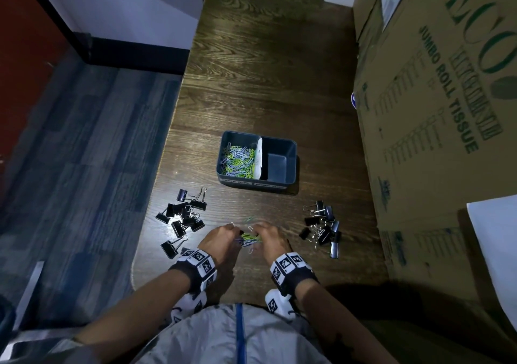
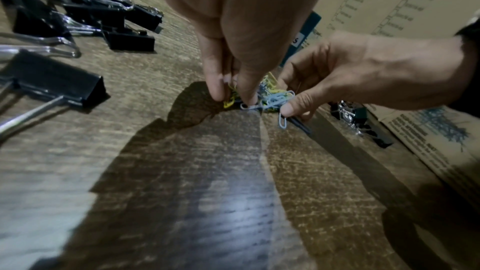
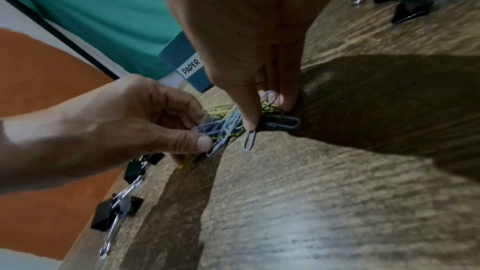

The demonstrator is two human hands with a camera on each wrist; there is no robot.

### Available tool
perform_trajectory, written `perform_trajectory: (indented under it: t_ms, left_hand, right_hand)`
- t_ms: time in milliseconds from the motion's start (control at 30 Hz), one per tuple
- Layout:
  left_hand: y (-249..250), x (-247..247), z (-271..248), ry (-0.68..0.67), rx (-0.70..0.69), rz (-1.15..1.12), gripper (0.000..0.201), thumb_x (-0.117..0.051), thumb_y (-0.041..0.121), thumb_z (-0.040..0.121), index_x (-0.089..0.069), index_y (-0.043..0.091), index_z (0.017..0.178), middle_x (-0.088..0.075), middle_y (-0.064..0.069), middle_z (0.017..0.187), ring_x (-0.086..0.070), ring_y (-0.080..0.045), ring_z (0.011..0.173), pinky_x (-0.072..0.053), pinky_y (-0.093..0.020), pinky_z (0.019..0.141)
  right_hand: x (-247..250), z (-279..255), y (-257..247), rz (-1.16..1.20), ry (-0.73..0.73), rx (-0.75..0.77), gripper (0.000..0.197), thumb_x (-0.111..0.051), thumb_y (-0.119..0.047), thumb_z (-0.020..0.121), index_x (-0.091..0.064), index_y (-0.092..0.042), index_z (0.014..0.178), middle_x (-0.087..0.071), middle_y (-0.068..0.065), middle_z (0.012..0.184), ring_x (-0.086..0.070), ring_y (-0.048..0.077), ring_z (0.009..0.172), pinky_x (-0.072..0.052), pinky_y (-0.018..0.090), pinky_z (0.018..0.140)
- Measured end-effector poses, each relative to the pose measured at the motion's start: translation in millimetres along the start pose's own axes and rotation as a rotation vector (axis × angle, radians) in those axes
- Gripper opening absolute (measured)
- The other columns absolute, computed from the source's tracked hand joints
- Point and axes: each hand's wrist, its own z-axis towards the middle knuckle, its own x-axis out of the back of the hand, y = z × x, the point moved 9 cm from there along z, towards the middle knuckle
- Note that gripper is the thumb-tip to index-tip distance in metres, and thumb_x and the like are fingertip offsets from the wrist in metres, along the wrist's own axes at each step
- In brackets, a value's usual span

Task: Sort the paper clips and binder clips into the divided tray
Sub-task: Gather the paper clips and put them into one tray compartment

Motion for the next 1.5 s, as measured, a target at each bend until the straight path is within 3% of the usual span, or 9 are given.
perform_trajectory:
  t_ms: [133,233,467,600,800,933,1200,1400,1500]
  left_hand:
    - [-6.1,9.8,-0.4,0.032,0.001,-0.063,0.018,-0.066,0.010,0.085,-0.066,0.018,0.101,-0.064,0.000,0.096,-0.054,-0.012,0.077,-0.036,-0.012,0.067]
    - [-8.6,23.1,-2.7,0.063,0.006,-0.096,0.017,-0.065,0.006,0.084,-0.067,0.020,0.095,-0.061,0.004,0.088,-0.055,-0.011,0.074,-0.035,-0.011,0.063]
    - [6.7,97.6,4.9,0.256,-0.084,-0.213,0.009,-0.069,0.006,0.085,-0.069,0.014,0.089,-0.064,0.006,0.082,-0.056,-0.004,0.068,-0.045,-0.010,0.062]
    - [15.2,162.2,24.1,0.419,-0.095,-0.276,0.004,-0.070,0.012,0.086,-0.072,0.010,0.090,-0.066,0.003,0.082,-0.056,0.002,0.068,-0.042,-0.002,0.060]
    - [1.3,204.9,51.1,0.484,0.013,-0.301,0.033,-0.078,0.019,0.079,-0.068,0.011,0.109,-0.070,-0.004,0.096,-0.065,-0.015,0.082,-0.055,-0.031,0.078]
    - [-8.1,192.6,31.2,0.575,0.062,-0.190,0.026,-0.072,0.007,0.081,-0.063,0.014,0.104,-0.061,0.004,0.096,-0.056,-0.010,0.079,-0.046,-0.023,0.065]
    - [-23.5,83.2,1.6,0.183,0.048,-0.111,0.020,-0.068,0.005,0.079,-0.064,0.016,0.095,-0.056,0.007,0.082,-0.052,-0.013,0.073,-0.035,-0.019,0.061]
    - [-38.3,29.5,-19.2,-0.033,0.129,-0.002,0.012,-0.065,0.031,0.083,-0.054,0.027,0.088,-0.058,0.008,0.087,-0.056,-0.016,0.080,-0.038,-0.027,0.066]
    - [-45.2,14.4,-24.6,-0.143,0.156,0.026,0.025,-0.072,0.038,0.077,-0.049,0.027,0.080,-0.052,0.010,0.080,-0.056,-0.018,0.081,-0.035,-0.026,0.065]
  right_hand:
    - [14.9,-2.9,9.8,0.034,-0.008,-0.091,0.006,-0.071,-0.015,0.084,-0.070,-0.017,0.089,-0.070,0.005,0.103,-0.066,0.026,0.094,-0.055,0.035,0.082]
    - [20.5,-5.3,19.8,0.085,0.009,-0.133,0.007,-0.074,-0.016,0.083,-0.072,-0.020,0.078,-0.074,0.002,0.088,-0.068,0.021,0.081,-0.057,0.035,0.077]
    - [36.7,-6.9,22.0,0.158,-0.019,-0.104,0.010,-0.074,-0.013,0.087,-0.078,-0.016,0.095,-0.074,0.001,0.110,-0.070,0.017,0.096,-0.055,0.031,0.089]
    - [57.2,3.3,10.4,0.154,0.010,-0.097,0.007,-0.074,-0.013,0.085,-0.078,-0.018,0.083,-0.077,0.001,0.089,-0.071,0.016,0.080,-0.058,0.035,0.081]
    - [131.5,29.8,-40.9,0.224,0.178,0.072,0.008,-0.076,-0.011,0.085,-0.076,-0.011,0.077,-0.075,0.003,0.082,-0.068,0.013,0.074,-0.058,0.029,0.074]
    - [185.6,53.3,-63.7,0.266,0.318,0.106,0.005,-0.076,-0.016,0.085,-0.077,-0.014,0.081,-0.074,0.002,0.084,-0.068,0.015,0.080,-0.058,0.036,0.078]
    - [197.8,43.9,-65.1,0.276,0.396,0.125,0.027,-0.079,-0.020,0.083,-0.074,-0.012,0.108,-0.075,0.006,0.094,-0.070,0.017,0.084,-0.057,0.031,0.081]
    - [88.3,16.4,-9.2,0.133,0.031,-0.061,0.010,-0.064,-0.012,0.093,-0.074,-0.013,0.096,-0.074,0.006,0.089,-0.068,0.015,0.071,-0.051,0.021,0.057]
    - [46.4,-6.4,18.7,0.026,-0.159,-0.128,0.030,-0.077,-0.016,0.084,-0.066,-0.026,0.110,-0.072,0.003,0.104,-0.069,0.023,0.092,-0.049,0.027,0.072]
